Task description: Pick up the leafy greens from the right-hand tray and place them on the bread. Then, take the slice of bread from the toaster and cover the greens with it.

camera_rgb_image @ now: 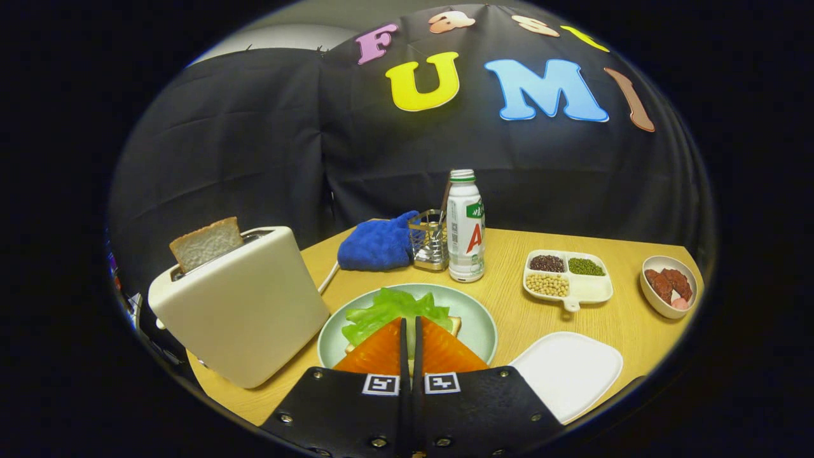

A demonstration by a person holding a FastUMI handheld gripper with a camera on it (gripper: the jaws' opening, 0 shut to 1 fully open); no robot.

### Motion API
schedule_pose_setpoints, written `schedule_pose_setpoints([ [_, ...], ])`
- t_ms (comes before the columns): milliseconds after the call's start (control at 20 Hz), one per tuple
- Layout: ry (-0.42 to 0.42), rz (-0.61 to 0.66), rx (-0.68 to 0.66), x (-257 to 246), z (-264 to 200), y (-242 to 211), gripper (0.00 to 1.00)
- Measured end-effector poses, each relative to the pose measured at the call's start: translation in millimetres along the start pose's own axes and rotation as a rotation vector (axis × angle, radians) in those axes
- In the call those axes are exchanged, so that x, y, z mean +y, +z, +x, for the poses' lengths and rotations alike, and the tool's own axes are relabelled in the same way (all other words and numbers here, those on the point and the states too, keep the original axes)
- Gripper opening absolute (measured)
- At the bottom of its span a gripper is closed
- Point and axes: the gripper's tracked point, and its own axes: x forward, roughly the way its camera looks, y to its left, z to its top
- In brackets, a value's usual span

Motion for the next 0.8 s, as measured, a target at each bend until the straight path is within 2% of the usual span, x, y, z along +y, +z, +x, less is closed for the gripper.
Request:
schedule_pose_setpoints([
  [100, -0.011, 0.014, 0.012, -2, 3, -4, 0.01],
  [200, 0.014, 0.039, 0.015, 4, 1, -4, 0.08],
  [300, 0.006, 0.048, -0.013, 1, -6, 2, 0.11],
  [350, 0.011, 0.049, -0.023, 2, -11, 6, 0.26],
  [400, 0.004, 0.046, -0.042, 1, -17, 9, 0.35],
  [450, -0.018, 0.034, -0.064, -2, -23, 13, 0.48],
  [800, -0.077, -0.017, -0.234, 44, -84, 32, 0.50],
])
